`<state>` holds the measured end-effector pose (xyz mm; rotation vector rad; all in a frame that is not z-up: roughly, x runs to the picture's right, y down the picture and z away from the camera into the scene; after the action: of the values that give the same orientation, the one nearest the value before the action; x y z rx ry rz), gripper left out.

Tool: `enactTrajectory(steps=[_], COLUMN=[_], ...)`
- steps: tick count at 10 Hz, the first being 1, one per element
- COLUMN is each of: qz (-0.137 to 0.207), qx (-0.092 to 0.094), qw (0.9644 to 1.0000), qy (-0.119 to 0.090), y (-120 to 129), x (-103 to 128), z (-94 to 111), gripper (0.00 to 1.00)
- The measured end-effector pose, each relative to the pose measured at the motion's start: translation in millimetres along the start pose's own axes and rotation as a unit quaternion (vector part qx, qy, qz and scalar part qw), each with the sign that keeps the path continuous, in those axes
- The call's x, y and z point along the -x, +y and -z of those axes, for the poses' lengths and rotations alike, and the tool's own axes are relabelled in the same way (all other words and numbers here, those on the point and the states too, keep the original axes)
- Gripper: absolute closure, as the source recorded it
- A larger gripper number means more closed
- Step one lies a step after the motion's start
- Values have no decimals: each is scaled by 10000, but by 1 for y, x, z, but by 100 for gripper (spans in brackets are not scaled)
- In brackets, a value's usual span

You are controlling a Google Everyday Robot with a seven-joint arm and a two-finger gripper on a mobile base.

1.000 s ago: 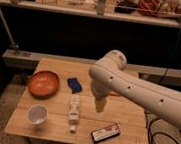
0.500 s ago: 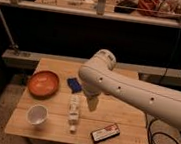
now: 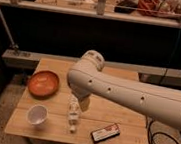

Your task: Place the ceramic cup in the ceramic bowl

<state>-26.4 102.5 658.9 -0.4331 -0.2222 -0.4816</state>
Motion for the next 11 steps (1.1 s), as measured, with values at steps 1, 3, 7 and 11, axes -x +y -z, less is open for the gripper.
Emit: enactTrajectory(steps=[1, 3, 7, 11], qz=[86, 272, 531, 896], qx=[-30, -96, -180, -226], qw=[10000, 9996, 9984, 9955], qy=[-12, -61, -124, -216], y=[-4, -13, -23, -31], x=[6, 24, 41, 65], z=[1, 0, -2, -10], gripper=[20, 20, 20, 20])
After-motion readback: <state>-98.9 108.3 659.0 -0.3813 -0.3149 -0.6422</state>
